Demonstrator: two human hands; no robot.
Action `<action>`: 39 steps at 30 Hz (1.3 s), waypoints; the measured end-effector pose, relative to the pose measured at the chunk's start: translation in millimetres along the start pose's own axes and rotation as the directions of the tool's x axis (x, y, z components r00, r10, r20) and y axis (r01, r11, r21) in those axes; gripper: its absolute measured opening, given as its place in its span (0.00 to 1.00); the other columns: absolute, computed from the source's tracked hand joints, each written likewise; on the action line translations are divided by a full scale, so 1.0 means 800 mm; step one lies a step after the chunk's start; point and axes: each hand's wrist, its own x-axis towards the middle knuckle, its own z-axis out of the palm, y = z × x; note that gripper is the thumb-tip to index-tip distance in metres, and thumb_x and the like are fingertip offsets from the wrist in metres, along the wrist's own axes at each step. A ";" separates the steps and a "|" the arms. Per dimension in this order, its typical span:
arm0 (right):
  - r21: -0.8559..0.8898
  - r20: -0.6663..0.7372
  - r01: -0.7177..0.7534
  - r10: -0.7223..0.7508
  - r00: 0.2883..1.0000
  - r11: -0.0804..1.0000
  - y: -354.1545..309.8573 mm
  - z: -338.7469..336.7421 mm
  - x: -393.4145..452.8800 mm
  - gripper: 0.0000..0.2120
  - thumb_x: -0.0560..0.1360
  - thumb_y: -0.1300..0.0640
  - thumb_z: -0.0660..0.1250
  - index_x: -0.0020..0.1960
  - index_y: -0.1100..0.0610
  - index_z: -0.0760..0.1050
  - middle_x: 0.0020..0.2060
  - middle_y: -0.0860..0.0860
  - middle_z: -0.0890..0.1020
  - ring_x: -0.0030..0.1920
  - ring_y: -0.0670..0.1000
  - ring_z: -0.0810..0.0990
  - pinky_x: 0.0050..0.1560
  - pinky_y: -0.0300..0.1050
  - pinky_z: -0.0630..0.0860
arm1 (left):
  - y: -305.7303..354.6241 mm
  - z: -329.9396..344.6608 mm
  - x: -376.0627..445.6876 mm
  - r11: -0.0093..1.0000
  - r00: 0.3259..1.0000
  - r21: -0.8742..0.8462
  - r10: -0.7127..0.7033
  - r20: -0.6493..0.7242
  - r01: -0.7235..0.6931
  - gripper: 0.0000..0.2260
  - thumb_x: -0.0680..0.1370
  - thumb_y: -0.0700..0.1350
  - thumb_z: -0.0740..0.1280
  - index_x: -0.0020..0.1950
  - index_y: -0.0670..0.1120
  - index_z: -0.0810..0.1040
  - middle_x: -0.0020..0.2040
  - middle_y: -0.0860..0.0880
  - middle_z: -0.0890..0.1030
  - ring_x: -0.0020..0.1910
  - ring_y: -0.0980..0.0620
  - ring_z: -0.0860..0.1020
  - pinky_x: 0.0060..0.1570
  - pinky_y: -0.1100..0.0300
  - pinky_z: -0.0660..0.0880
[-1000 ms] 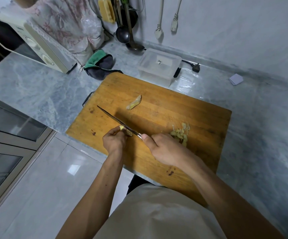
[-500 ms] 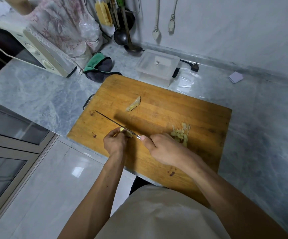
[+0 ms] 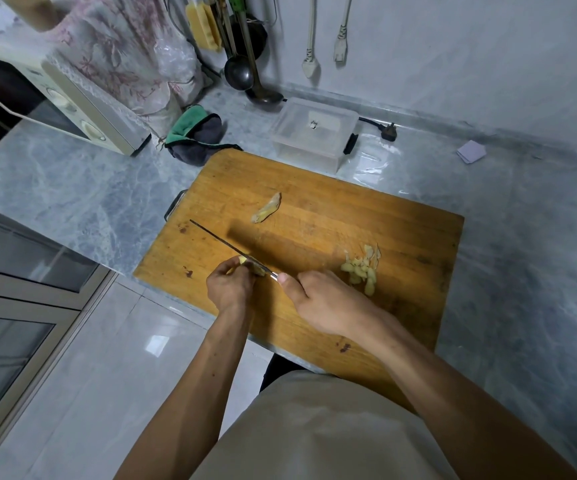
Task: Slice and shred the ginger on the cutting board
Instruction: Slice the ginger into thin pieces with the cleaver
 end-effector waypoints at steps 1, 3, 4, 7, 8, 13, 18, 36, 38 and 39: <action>0.011 0.003 0.001 -0.001 1.000 1.000 0.000 0.000 0.000 0.28 0.85 0.39 0.48 0.36 0.56 0.69 0.32 0.51 0.74 0.32 0.50 0.73 0.33 0.48 0.69 | 0.000 0.000 0.000 1.000 1.000 -0.005 -0.002 0.000 0.002 0.09 0.75 0.35 0.68 0.50 0.45 0.83 0.41 0.45 0.85 0.38 0.49 0.84 0.50 0.51 0.82; 0.024 0.007 -0.003 0.003 1.000 1.000 0.000 0.000 0.002 0.28 0.85 0.39 0.48 0.36 0.56 0.69 0.32 0.51 0.74 0.31 0.50 0.72 0.33 0.48 0.69 | 0.000 0.000 0.000 1.000 1.000 -0.009 -0.001 -0.004 0.001 0.09 0.75 0.35 0.68 0.51 0.45 0.83 0.42 0.45 0.85 0.37 0.49 0.83 0.49 0.53 0.82; 0.021 0.005 -0.008 0.008 1.000 1.000 0.000 0.000 0.002 0.28 0.85 0.39 0.48 0.36 0.56 0.69 0.33 0.51 0.74 0.31 0.50 0.73 0.33 0.49 0.69 | 0.000 0.000 0.000 1.000 1.000 -0.009 -0.002 -0.008 0.002 0.08 0.75 0.35 0.68 0.51 0.45 0.83 0.41 0.46 0.84 0.37 0.50 0.83 0.49 0.54 0.82; 0.005 0.000 -0.012 0.012 1.000 1.000 -0.001 0.002 0.005 0.27 0.84 0.38 0.48 0.39 0.56 0.71 0.36 0.52 0.76 0.35 0.52 0.76 0.35 0.49 0.71 | 0.001 0.000 -0.001 1.000 1.000 -0.008 0.003 -0.006 -0.003 0.08 0.75 0.35 0.68 0.51 0.44 0.83 0.41 0.45 0.84 0.36 0.49 0.82 0.47 0.55 0.82; 0.003 0.002 -0.012 0.012 1.000 1.000 -0.002 0.003 0.005 0.27 0.84 0.38 0.48 0.39 0.56 0.71 0.37 0.53 0.77 0.36 0.53 0.77 0.35 0.49 0.72 | 0.001 0.000 -0.001 1.000 1.000 -0.009 0.008 -0.003 -0.008 0.09 0.75 0.35 0.67 0.52 0.44 0.83 0.40 0.45 0.84 0.36 0.49 0.82 0.46 0.55 0.82; -0.018 0.014 -0.028 0.028 1.000 0.999 -0.001 0.000 0.010 0.27 0.84 0.37 0.47 0.39 0.54 0.70 0.37 0.52 0.75 0.35 0.52 0.76 0.33 0.47 0.70 | 0.002 0.001 -0.004 1.000 1.000 -0.008 0.023 -0.004 -0.023 0.09 0.76 0.34 0.67 0.48 0.46 0.82 0.36 0.47 0.83 0.33 0.51 0.81 0.43 0.57 0.81; -0.008 0.024 -0.047 0.047 0.999 0.999 -0.001 0.000 0.014 0.28 0.84 0.37 0.47 0.38 0.55 0.70 0.37 0.52 0.75 0.35 0.52 0.76 0.34 0.47 0.69 | 0.000 0.000 0.000 1.000 1.000 0.006 0.026 -0.003 -0.026 0.09 0.76 0.33 0.67 0.47 0.46 0.82 0.38 0.47 0.83 0.35 0.51 0.82 0.46 0.54 0.82; 0.014 0.080 -0.016 0.015 0.997 1.000 0.006 0.001 0.039 0.28 0.84 0.37 0.47 0.37 0.55 0.68 0.33 0.51 0.75 0.31 0.49 0.74 0.32 0.45 0.67 | 0.000 0.000 0.001 0.990 0.997 0.118 0.080 -0.002 -0.079 0.08 0.76 0.36 0.69 0.45 0.49 0.82 0.40 0.48 0.83 0.38 0.50 0.81 0.46 0.53 0.82; 0.039 0.076 -0.012 0.009 0.997 0.999 0.011 -0.001 0.042 0.30 0.84 0.37 0.47 0.35 0.56 0.68 0.27 0.52 0.75 0.26 0.51 0.75 0.30 0.45 0.71 | -0.002 0.001 0.002 0.989 0.997 0.128 0.080 -0.010 -0.078 0.07 0.75 0.38 0.71 0.44 0.50 0.83 0.43 0.47 0.84 0.42 0.48 0.83 0.49 0.50 0.82; 0.047 0.080 -0.009 0.005 0.997 0.999 0.013 -0.003 0.043 0.30 0.84 0.37 0.47 0.35 0.56 0.68 0.25 0.53 0.75 0.24 0.52 0.75 0.29 0.46 0.73 | -0.003 0.001 0.004 0.987 0.997 0.139 0.079 -0.014 -0.077 0.06 0.74 0.38 0.72 0.46 0.49 0.84 0.44 0.48 0.85 0.44 0.47 0.84 0.49 0.49 0.82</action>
